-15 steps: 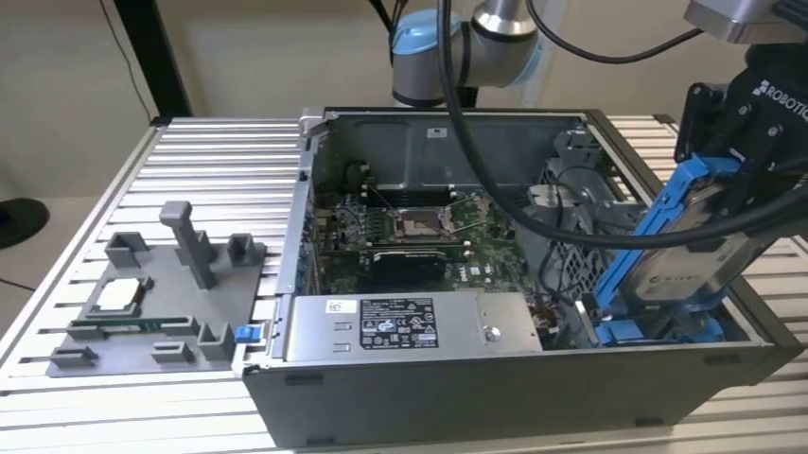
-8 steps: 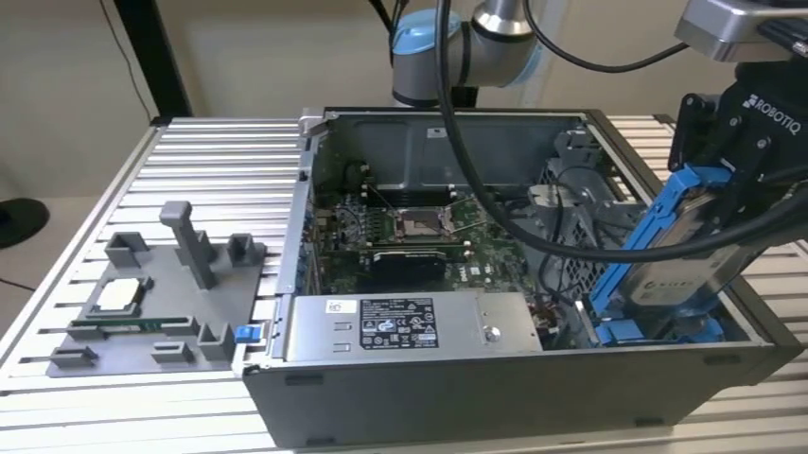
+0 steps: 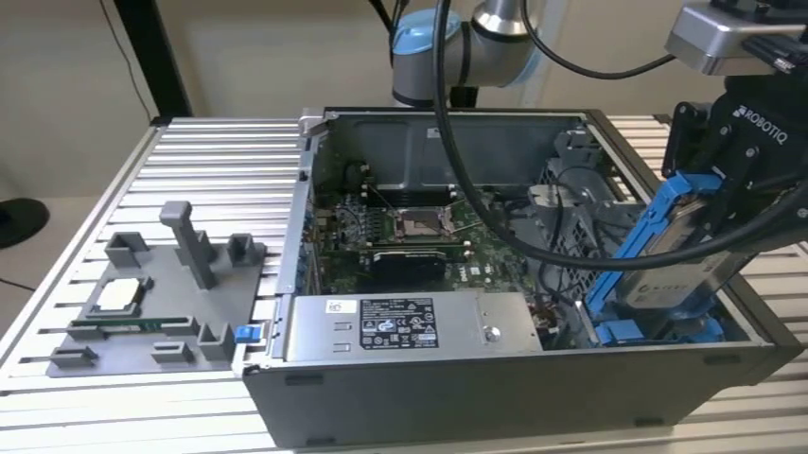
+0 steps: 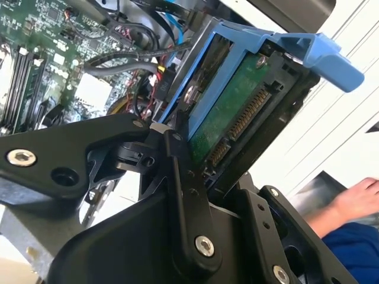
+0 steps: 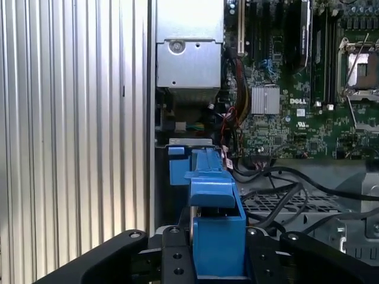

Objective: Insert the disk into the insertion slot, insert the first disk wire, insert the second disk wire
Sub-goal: 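Insert the disk into the insertion slot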

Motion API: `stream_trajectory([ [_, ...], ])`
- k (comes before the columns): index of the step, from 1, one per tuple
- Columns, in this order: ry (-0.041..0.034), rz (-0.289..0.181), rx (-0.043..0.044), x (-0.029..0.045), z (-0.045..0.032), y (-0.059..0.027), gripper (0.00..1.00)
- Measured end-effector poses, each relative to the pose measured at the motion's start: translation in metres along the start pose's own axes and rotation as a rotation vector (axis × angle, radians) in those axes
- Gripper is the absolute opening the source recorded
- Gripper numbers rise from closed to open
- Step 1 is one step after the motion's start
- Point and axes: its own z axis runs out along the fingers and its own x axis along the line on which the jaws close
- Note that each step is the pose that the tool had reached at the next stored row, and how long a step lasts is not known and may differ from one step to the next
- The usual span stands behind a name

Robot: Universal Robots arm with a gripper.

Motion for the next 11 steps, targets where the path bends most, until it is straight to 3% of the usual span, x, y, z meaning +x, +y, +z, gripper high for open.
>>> stream_trajectory([
  [11, -0.0006, 0.015, 0.0000, -0.0021, 0.0154, -0.0006, 0.00],
])
